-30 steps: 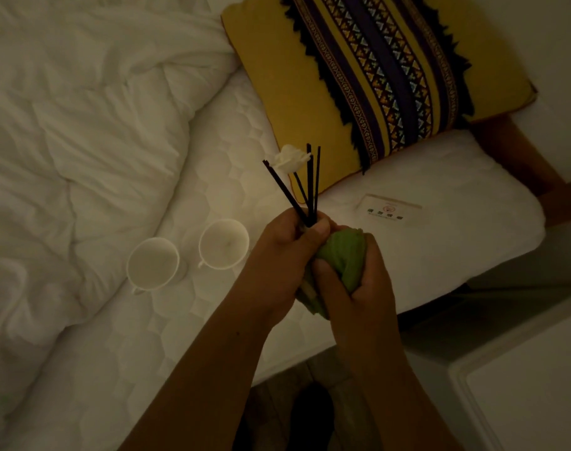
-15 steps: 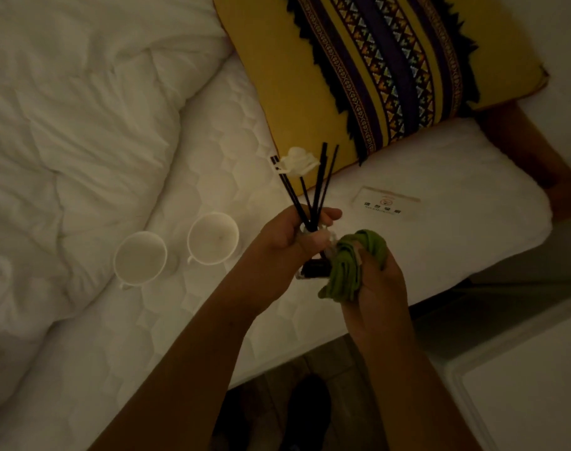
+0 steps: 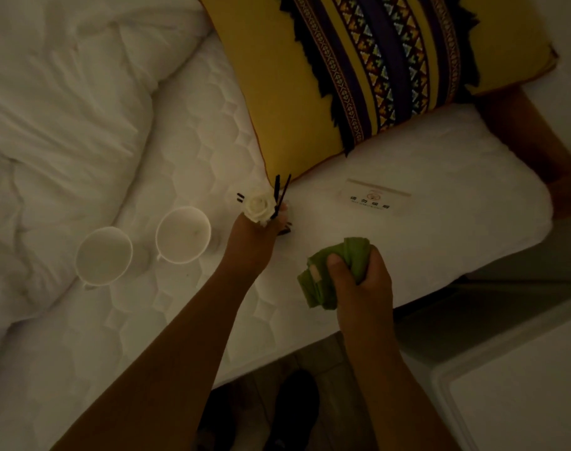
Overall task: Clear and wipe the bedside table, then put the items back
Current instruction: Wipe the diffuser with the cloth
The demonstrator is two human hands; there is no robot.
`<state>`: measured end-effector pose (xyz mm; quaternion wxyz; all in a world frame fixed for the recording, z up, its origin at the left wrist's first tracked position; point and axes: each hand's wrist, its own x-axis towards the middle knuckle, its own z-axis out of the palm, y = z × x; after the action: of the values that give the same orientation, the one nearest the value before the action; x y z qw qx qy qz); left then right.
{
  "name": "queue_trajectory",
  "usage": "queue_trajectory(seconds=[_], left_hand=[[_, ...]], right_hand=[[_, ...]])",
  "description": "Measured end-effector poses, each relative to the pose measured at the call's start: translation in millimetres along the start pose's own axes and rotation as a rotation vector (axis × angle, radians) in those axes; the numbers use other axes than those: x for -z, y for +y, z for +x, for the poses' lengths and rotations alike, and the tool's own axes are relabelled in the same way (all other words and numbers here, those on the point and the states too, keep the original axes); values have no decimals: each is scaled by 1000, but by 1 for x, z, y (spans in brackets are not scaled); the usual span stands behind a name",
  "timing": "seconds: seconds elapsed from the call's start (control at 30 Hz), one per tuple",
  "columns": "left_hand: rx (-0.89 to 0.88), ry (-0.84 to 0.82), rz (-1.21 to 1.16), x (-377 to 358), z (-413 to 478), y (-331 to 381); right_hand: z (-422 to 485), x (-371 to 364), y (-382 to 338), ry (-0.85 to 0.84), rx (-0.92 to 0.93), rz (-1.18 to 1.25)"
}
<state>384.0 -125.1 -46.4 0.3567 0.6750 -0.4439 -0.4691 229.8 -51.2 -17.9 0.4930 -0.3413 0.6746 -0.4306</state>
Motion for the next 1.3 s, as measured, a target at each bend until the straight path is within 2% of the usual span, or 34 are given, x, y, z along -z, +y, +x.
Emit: queue_trajectory(seconds=[0.1,0.33,0.43,0.5,0.57,0.63,0.73,0.83,1.0,1.13,1.2,1.3], left_hand=[[46,39,-79,-7,1,-10],[56,189,72,-14,-31,-14],[275,269,110,-23,-59,-16],[397,244,123,-32,-78,-12],[357,111,113,-46,-86,-3],[213,-7,193,-61,-77,9],[32,-43,233,-87,-47,23],[-22,-61,156,-108,-18,29],[58,-18,13,-118,19,29],[-68,-2,246,-116,21,22],[-57,-38,285,-115,17,20],[51,-113,138,-107,8,25]], right_hand=[[4,8,-1,0,3,-21],[5,30,-6,21,-63,40],[8,41,-5,35,-75,70],[10,47,-3,49,-83,76],[12,54,0,64,-99,82],[14,61,3,64,-111,82],[15,71,5,57,-113,96],[12,78,6,87,-119,83],[3,84,8,106,-125,89],[0,89,8,99,-133,91],[0,90,7,93,-128,95],[2,90,0,89,-88,62]])
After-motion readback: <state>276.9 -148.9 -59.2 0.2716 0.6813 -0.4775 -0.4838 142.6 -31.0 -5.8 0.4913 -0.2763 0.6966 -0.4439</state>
